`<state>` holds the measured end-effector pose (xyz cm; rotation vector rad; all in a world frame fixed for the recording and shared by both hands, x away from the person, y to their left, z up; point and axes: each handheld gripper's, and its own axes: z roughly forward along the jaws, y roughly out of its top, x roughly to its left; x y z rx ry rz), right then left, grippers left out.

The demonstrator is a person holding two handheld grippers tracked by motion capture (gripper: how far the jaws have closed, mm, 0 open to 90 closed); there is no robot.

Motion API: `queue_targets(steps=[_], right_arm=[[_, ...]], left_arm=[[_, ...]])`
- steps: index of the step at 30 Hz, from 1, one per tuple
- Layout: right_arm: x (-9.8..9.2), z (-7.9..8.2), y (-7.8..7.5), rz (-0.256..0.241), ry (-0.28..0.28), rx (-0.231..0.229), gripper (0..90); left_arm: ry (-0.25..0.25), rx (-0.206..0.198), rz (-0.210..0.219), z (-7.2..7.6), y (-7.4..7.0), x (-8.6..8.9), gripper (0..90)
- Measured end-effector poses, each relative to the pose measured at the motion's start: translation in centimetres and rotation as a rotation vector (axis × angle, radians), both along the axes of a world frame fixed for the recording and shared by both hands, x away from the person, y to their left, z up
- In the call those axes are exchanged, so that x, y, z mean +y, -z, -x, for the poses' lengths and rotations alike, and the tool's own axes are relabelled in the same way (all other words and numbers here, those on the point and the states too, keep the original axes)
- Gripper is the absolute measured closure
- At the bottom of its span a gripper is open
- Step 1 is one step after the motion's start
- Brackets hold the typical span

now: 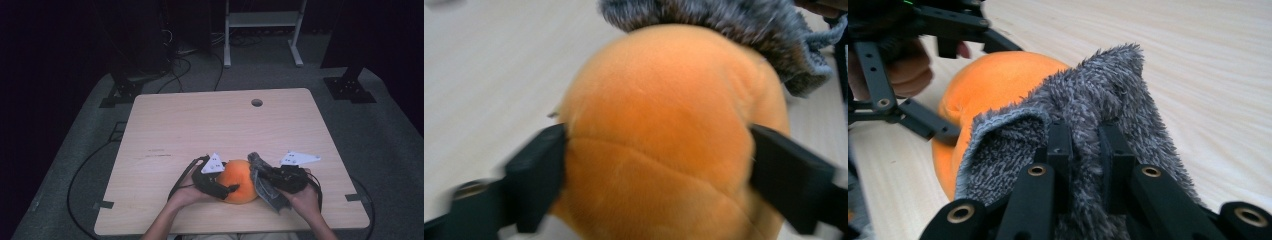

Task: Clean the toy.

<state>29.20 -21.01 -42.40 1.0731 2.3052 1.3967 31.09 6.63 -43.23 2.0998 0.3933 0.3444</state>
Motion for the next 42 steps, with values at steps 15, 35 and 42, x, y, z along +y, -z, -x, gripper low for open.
queue_targets(steps=[15,35,42], right_arm=[[0.8,0.9,-0.3,-0.004,-0.054,-0.076,77.8],[-0.4,0.9,-1.1,0.019,0.028,-0.111,77.9],[0.7,1.3,-1.1,0.007,-0.044,-0.118,77.8]], left_arm=[[-0.072,0.025,0.026,-0.2,-0.3,-0.5,4.5],[-0.021,-0.048,0.049,0.6,-0.5,-1.0,15.3],[-0.003,-0.043,0.045,0.7,-1.1,-1.0,9.2]])
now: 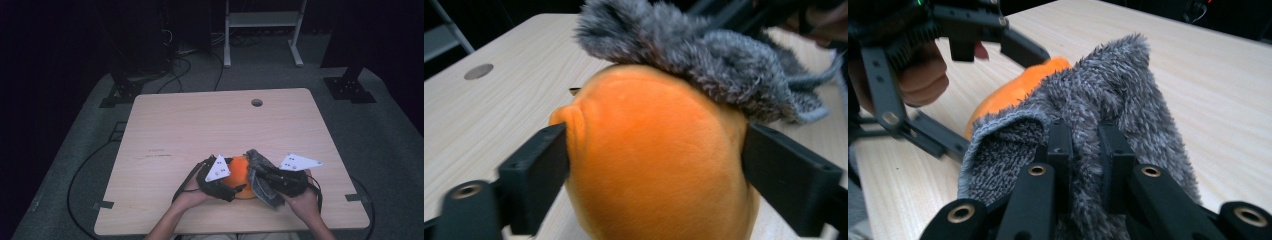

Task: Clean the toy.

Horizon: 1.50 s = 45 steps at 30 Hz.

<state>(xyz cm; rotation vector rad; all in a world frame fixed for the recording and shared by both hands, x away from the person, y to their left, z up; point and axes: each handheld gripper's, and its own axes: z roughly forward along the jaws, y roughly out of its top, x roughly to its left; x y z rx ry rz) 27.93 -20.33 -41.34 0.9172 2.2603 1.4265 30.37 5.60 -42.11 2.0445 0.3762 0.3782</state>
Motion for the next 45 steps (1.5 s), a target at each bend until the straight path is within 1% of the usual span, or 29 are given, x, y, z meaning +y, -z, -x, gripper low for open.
queue_targets(steps=[3,5,6,7,8,10,11,13,15,16,17,18,19,20,22,23,25,26,27,28,30,33,35,36,38,39,40,42,45], right_arm=[[-0.4,-0.1,0.1,-0.002,0.007,0.006,77.8],[-0.5,0.0,0.1,-0.003,0.007,0.008,77.8],[-0.4,0.0,0.1,0.0,0.007,0.007,77.8],[-0.4,0.0,0.1,0.005,0.007,0.004,77.7],[-0.4,0.0,0.1,0.01,0.009,0.001,77.7],[-0.4,0.1,-0.1,0.011,0.021,0.002,77.8],[-0.4,0.2,-0.4,0.011,0.024,-0.01,77.9],[-0.2,0.8,-1.1,0.015,0.019,-0.055,77.8],[0.3,1.4,-2.0,-0.006,-0.014,-0.082,77.8],[0.6,1.6,-2.2,0.009,-0.028,-0.098,77.8],[0.9,1.7,-2.2,0.03,-0.038,-0.099,77.8],[1.0,1.7,-2.0,0.041,-0.041,-0.099,77.8],[0.9,1.5,-1.7,0.034,-0.05,-0.094,77.8],[0.7,1.3,-1.5,0.012,-0.054,-0.067,77.8],[0.3,1.2,-1.3,-0.001,-0.054,-0.054,77.8],[0.3,1.2,-1.3,-0.001,-0.056,-0.053,77.8],[0.4,1.3,-1.3,0.004,-0.06,-0.057,77.7],[0.5,1.4,-1.3,0.008,-0.063,-0.057,77.7],[0.6,1.4,-1.3,0.012,-0.064,-0.057,77.7],[0.5,1.3,-1.4,0.014,-0.065,-0.06,77.7],[0.3,1.2,-1.4,0.002,-0.059,-0.057,77.7],[-0.5,0.7,-1.4,0.011,-0.005,-0.048,77.7],[-1.3,0.2,-1.1,0.001,0.017,-0.02,77.7],[-1.6,0.0,-0.8,-0.009,0.022,-0.005,77.7],[-1.9,-0.2,-0.7,-0.021,0.023,0.006,77.7],[-1.9,-0.2,-0.7,-0.017,0.027,0.005,77.7],[-1.8,-0.1,-0.8,-0.011,0.028,-0.001,77.7],[-1.6,0.0,-0.9,-0.005,0.026,-0.01,77.7],[-1.1,0.3,-1.3,-0.013,0.012,-0.024,77.8]], left_arm=[[-0.035,0.045,0.01,-0.5,0.0,0.3,4.3],[-0.041,0.081,0.009,-0.7,0.2,0.2,3.9],[-0.028,0.093,0.007,-0.7,0.3,0.1,6.5],[-0.007,0.093,0.014,-0.7,0.4,0.1,10.8],[0.0,0.072,0.02,-0.5,0.5,0.1,16.3],[0.009,0.052,0.015,-0.2,0.5,0.0,20.5],[0.014,0.04,0.015,-0.1,0.4,-0.1,21.4],[0.047,0.01,0.002,0.3,0.3,-0.3,23.0],[0.073,-0.031,-0.018,0.9,0.2,-0.9,23.5],[0.085,-0.044,-0.03,1.1,0.2,-1.1,23.5],[0.089,-0.051,-0.042,1.2,0.1,-1.2,23.3],[0.091,-0.044,-0.042,1.2,0.1,-1.1,22.6],[0.093,-0.03,-0.029,1.1,0.0,-1.0,20.4],[0.083,-0.009,-0.009,0.9,0.0,-0.8,17.9],[0.032,0.041,0.009,0.3,-0.2,-0.8,9.3],[0.021,0.06,0.009,0.2,-0.1,-0.9,6.5],[0.029,0.079,0.008,0.1,0.2,-1.0,7.9],[0.05,0.072,0.005,0.3,0.3,-1.1,13.6],[0.054,0.045,-0.007,0.4,0.4,-1.1,17.2],[0.059,0.035,-0.01,0.6,0.4,-1.1,19.6],[0.064,0.029,-0.017,0.6,0.4,-1.0,22.0],[0.075,0.015,-0.024,0.8,0.4,-1.0,22.7],[0.074,0.019,-0.021,0.8,0.4,-1.0,22.3],[0.076,0.031,-0.015,0.7,0.4,-0.9,20.9],[0.08,0.079,0.027,0.3,0.3,-0.8,15.4],[0.07,0.105,0.052,0.1,0.3,-0.7,13.5],[0.066,0.12,0.063,-0.1,0.2,-0.7,12.8],[0.062,0.114,0.063,-0.1,0.3,-0.7,13.2],[0.071,0.071,0.033,0.3,0.4,-0.9,19.1]])
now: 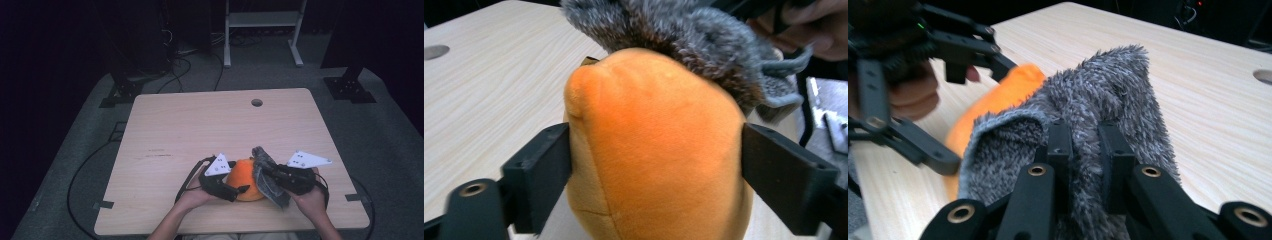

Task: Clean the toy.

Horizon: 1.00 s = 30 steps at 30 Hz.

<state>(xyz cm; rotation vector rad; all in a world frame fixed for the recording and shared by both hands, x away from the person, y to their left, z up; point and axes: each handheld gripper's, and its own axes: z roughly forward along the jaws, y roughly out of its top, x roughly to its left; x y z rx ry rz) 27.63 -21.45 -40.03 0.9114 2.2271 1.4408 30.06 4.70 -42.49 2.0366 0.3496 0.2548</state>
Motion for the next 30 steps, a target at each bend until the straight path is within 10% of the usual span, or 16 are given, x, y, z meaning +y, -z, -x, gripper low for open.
queue_targets(steps=[3,13,25,30], right_arm=[[0.9,0.7,-0.7,-0.01,-0.048,-0.026,77.7],[0.9,0.5,-0.3,-0.016,-0.065,0.0,77.7],[0.7,1.1,-2.0,-0.027,-0.085,-0.043,77.6],[0.9,0.4,-0.5,0.005,-0.096,0.005,77.6]], left_arm=[[0.028,-0.047,-0.035,0.5,-0.1,-0.3,21.4],[0.011,-0.008,-0.007,0.2,-0.4,-0.4,8.9],[0.129,-0.121,-0.102,1.8,0.0,-1.3,23.0],[0.122,-0.082,-0.107,1.3,0.2,-0.5,24.6]])
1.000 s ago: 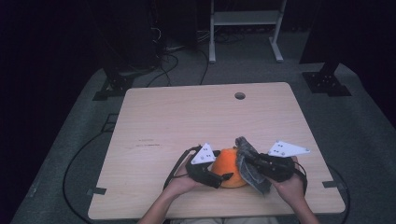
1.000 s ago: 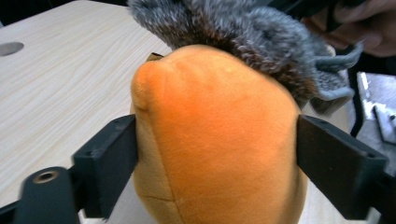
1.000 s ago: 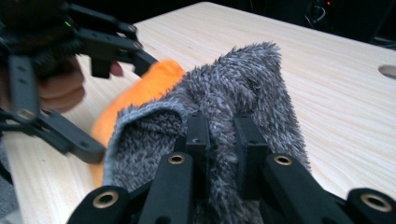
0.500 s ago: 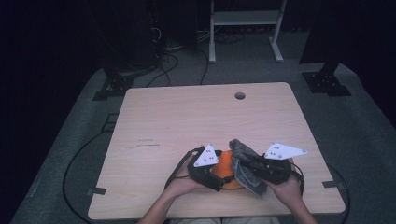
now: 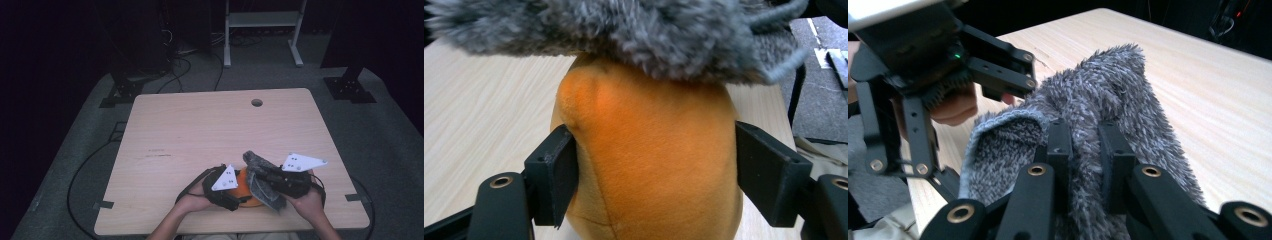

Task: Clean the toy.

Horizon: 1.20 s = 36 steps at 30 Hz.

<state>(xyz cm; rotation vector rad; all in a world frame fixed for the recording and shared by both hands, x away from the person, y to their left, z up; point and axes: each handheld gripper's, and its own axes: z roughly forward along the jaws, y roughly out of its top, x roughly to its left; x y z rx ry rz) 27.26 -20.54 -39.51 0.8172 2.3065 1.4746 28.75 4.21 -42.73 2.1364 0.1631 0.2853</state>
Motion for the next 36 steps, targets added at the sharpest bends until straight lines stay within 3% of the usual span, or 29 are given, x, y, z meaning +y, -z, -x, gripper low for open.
queue_targets(steps=[2,5,7,9,10,11,12,15,18,20,21,22,25,26,27,30,36], right_arm=[[-0.7,-0.4,0.4,0.026,0.046,0.011,77.6],[-1.7,-1.0,1.2,0.023,0.077,0.066,77.6],[-1.6,-1.1,1.3,0.011,0.076,0.077,77.6],[-1.2,-1.0,1.2,0.022,0.074,0.068,77.6],[-1.0,-0.9,1.2,0.02,0.067,0.066,77.6],[-0.8,-0.8,1.1,0.023,0.063,0.063,77.6],[-0.7,-0.7,1.1,0.027,0.064,0.057,77.6],[-0.6,-0.4,0.9,0.041,0.081,0.041,77.8],[-0.9,-0.1,0.2,0.026,0.106,0.021,77.9],[-0.9,0.2,-0.4,0.007,0.11,0.0,78.0],[-0.8,0.2,-0.6,-0.008,0.101,-0.002,77.9],[-0.5,0.2,-0.6,-0.015,0.086,0.002,77.9],[0.9,0.3,0.2,0.026,0.047,0.011,77.8],[1.2,0.2,0.5,0.017,0.025,0.025,77.8],[1.4,0.2,0.6,0.009,0.004,0.03,77.8],[1.2,0.2,0.6,0.024,0.013,0.014,77.7],[-0.8,-0.5,0.9,0.033,0.104,0.038,77.8]], left_arm=[[-0.007,0.019,0.003,-0.3,0.0,0.4,24.6],[-0.022,0.049,0.018,-0.8,0.1,0.9,23.1],[-0.034,0.098,0.036,-1.1,-0.1,0.9,16.4],[-0.068,0.167,0.08,-1.4,-0.4,0.7,9.2],[-0.076,0.188,0.1,-1.5,-0.4,0.6,8.5],[-0.086,0.191,0.091,-1.5,-0.4,0.5,8.7],[-0.083,0.181,0.077,-1.4,-0.3,0.3,11.1],[-0.084,0.102,0.102,-0.9,-0.2,0.3,24.1],[-0.072,-0.025,0.13,-0.4,-0.6,0.3,30.6],[-0.061,-0.143,0.09,-0.1,-0.6,0.1,31.1],[-0.046,-0.174,0.062,0.0,-0.3,-0.1,30.3],[-0.034,-0.166,0.039,-0.1,-0.1,-0.1,28.5],[-0.065,-0.021,0.108,-0.8,-0.2,0.4,14.3],[-0.071,0.026,0.125,-1.0,-0.3,0.6,11.2],[-0.072,0.038,0.12,-1.1,-0.3,0.8,12.4],[-0.078,0.02,0.109,-1.0,0.0,0.9,23.6],[-0.042,-0.018,0.086,-0.6,0.1,0.7,28.3]])
